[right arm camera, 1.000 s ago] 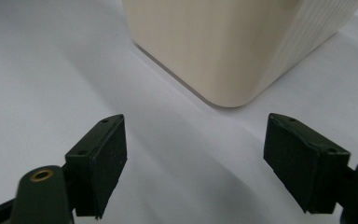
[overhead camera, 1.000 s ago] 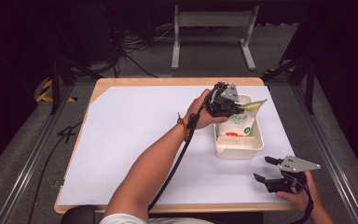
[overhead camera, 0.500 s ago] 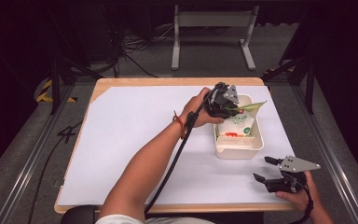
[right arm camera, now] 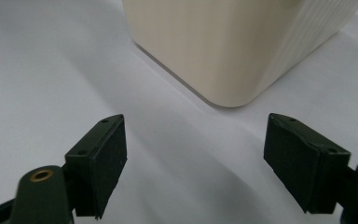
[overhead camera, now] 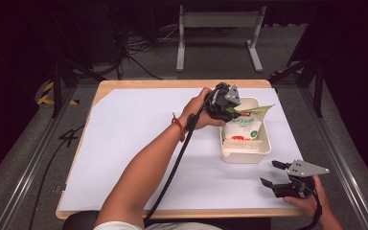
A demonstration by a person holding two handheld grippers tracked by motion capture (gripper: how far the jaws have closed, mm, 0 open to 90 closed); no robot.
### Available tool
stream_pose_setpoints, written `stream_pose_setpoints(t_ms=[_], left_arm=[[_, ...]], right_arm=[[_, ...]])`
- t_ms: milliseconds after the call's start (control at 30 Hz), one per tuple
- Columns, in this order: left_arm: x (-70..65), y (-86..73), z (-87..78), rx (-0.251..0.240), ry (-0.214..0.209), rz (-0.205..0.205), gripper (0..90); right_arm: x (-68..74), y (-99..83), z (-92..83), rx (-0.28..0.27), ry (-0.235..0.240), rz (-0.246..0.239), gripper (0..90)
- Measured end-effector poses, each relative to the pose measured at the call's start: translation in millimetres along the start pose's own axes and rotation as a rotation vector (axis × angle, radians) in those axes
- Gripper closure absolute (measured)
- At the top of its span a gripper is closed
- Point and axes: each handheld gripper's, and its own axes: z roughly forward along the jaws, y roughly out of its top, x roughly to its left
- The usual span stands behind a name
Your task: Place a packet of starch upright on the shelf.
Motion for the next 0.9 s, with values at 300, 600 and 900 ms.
stream_pose_setpoints(t_ms=[300,600,900], left_arm=[[-0.9,-7.5,-9.5,0.002,0.041,-0.033,42.6],[-5.3,-23.9,-19.7,0.026,0.085,-0.062,27.7],[-10.8,-43.1,-28.2,0.045,0.137,-0.065,19.2]], right_arm=[[0.2,0.1,-0.4,-0.002,-0.002,0.000,21.0],[0.2,0.3,0.1,0.000,-0.003,-0.003,21.0],[0.3,0.3,0.1,0.000,-0.004,-0.001,21.0]])
